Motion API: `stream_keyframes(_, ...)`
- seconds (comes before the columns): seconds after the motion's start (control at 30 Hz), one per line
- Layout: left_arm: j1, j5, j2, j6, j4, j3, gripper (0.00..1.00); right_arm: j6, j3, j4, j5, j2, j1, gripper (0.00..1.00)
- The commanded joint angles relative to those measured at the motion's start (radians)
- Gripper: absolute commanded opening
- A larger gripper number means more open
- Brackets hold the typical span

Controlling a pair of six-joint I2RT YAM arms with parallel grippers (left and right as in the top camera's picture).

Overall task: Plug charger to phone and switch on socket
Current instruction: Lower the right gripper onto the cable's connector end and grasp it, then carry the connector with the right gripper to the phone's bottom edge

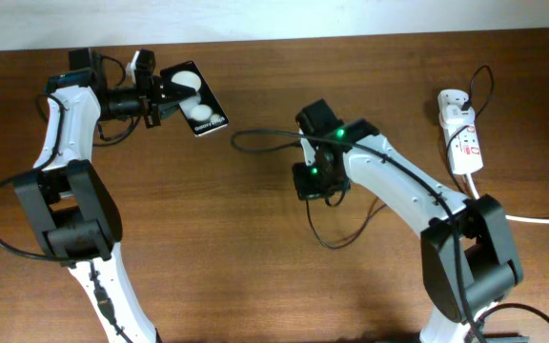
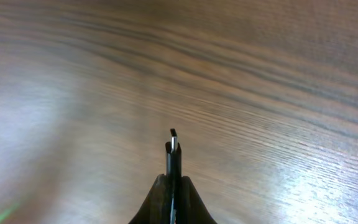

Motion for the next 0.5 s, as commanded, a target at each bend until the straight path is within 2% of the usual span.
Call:
stream_keyframes(0.0, 0.001, 0.038, -0.038, 0.017, 0.0, 0.007, 0.0, 0.04, -0.107, 0.102, 0.036, -0.011, -0.002, 0.04)
stream_keyframes(0.17, 0.002, 0.039, -0.038, 0.016, 0.0, 0.007, 0.0, 0.062, -0.138, 0.143, 0.111, 0.009, -0.002, 0.04)
stream_keyframes(0.47, 0.05, 0.038, -0.038, 0.016, 0.001, 0.007, 0.0, 0.089, -0.14, 0.156, 0.113, 0.047, -0.002, 0.04)
